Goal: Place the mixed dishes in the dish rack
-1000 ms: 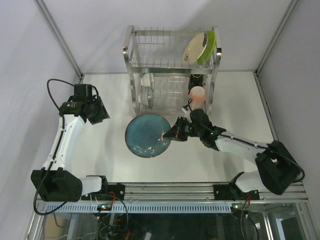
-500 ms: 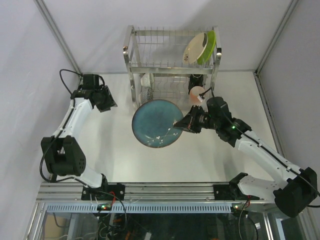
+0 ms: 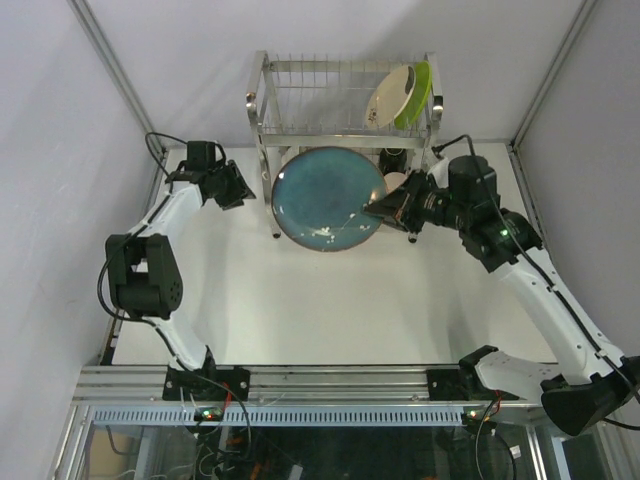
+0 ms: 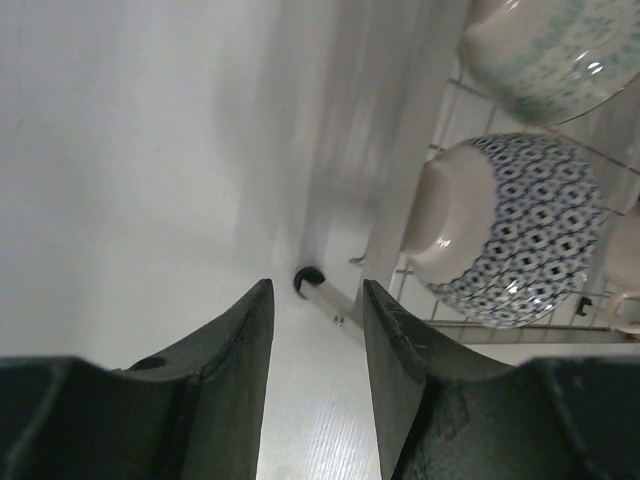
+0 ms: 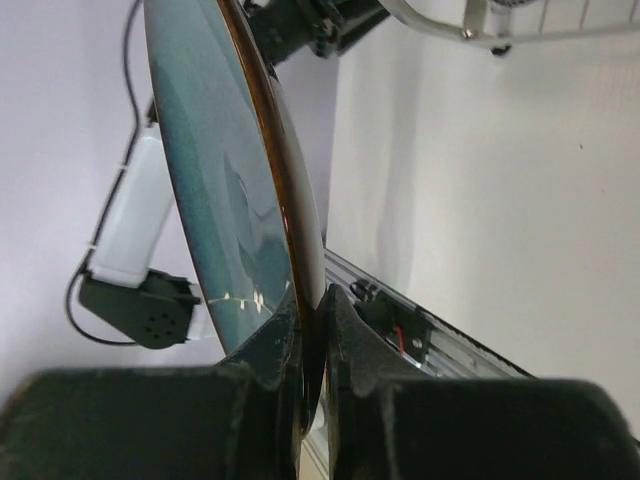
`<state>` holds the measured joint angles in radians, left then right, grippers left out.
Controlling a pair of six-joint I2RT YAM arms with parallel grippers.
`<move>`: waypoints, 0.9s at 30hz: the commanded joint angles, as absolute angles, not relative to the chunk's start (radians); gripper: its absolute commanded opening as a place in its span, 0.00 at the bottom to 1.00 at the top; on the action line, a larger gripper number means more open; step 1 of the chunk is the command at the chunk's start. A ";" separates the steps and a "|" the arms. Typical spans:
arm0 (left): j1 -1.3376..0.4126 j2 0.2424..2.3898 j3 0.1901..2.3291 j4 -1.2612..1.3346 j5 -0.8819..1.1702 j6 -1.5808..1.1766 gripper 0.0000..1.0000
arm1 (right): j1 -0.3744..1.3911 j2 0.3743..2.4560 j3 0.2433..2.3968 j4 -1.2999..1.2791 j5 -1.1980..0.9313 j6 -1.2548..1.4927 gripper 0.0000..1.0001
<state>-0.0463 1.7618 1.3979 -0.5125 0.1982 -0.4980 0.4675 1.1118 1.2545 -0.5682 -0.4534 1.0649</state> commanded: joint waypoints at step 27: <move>-0.109 1.891 1.562 -0.371 0.513 -0.517 0.46 | 0.247 1.474 2.115 -0.709 -0.559 1.025 0.00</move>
<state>-0.0765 1.9697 1.6253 -0.3958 0.4503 -0.5304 0.2810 1.4593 1.9720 -0.8494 -0.5152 0.9909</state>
